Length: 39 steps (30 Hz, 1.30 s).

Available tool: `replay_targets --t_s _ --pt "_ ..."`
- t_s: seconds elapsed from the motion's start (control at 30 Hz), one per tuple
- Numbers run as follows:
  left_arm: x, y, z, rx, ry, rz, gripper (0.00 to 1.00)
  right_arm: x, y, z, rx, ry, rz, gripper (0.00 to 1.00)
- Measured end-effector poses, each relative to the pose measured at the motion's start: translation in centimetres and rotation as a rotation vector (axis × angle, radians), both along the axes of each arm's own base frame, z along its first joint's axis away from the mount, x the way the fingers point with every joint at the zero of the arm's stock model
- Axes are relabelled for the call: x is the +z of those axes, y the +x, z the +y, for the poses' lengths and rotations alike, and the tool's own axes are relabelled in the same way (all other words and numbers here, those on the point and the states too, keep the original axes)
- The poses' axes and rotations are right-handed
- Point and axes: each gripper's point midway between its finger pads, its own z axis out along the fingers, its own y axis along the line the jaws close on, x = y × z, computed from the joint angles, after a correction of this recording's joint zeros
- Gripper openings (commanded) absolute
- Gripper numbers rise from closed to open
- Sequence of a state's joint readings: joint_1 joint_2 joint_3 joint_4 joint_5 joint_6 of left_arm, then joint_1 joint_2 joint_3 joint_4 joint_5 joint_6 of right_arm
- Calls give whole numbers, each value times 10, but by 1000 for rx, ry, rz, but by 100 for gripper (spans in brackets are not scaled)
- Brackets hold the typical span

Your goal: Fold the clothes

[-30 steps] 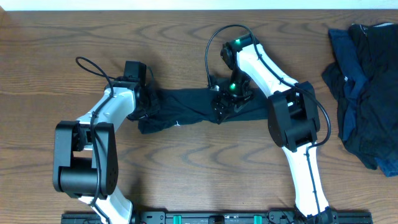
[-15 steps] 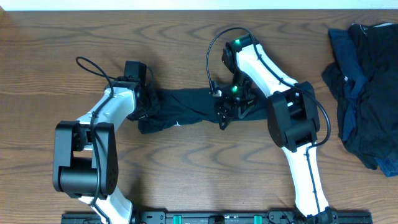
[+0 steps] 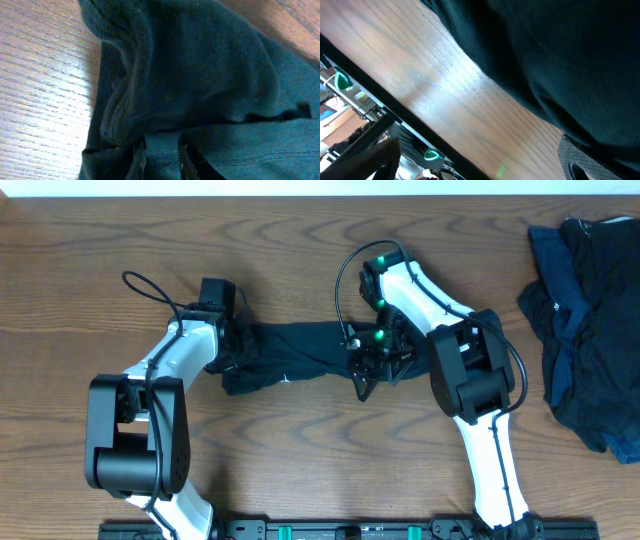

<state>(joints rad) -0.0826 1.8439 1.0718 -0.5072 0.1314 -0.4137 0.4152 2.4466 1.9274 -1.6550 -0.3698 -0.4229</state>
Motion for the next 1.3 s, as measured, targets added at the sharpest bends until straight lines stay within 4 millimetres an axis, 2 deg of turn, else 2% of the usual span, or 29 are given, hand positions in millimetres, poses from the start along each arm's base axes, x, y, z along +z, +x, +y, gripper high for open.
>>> replay_targets --t_s 0.23,0.3,0.4,0.47,0.53,0.63,0.73,0.87,1.07,1.3 --pt "0 0 0 0 0 0 26 5 12 5 -7 27 -83 99" --pt "0 0 0 0 0 0 26 13 18 7 -13 42 -128 99" --pt "0 0 0 0 0 0 26 40 33 4 -54 42 -247 99" --pt "0 0 0 0 0 0 26 59 44 -8 -101 -2 -326 99" --pt "0 0 0 0 0 0 26 75 54 -29 -167 -71 -392 99" --pt "0 0 0 0 0 0 26 85 64 -62 -261 -157 -428 99" --pt "0 0 0 0 0 0 26 78 72 -89 -330 -220 -430 99" --pt "0 0 0 0 0 0 27 57 65 -107 -361 -267 -394 99" --pt "0 0 0 0 0 0 27 17 67 -101 -375 -220 -410 99" --pt "0 0 0 0 0 1 27 -7 69 -91 -381 -143 -431 99"
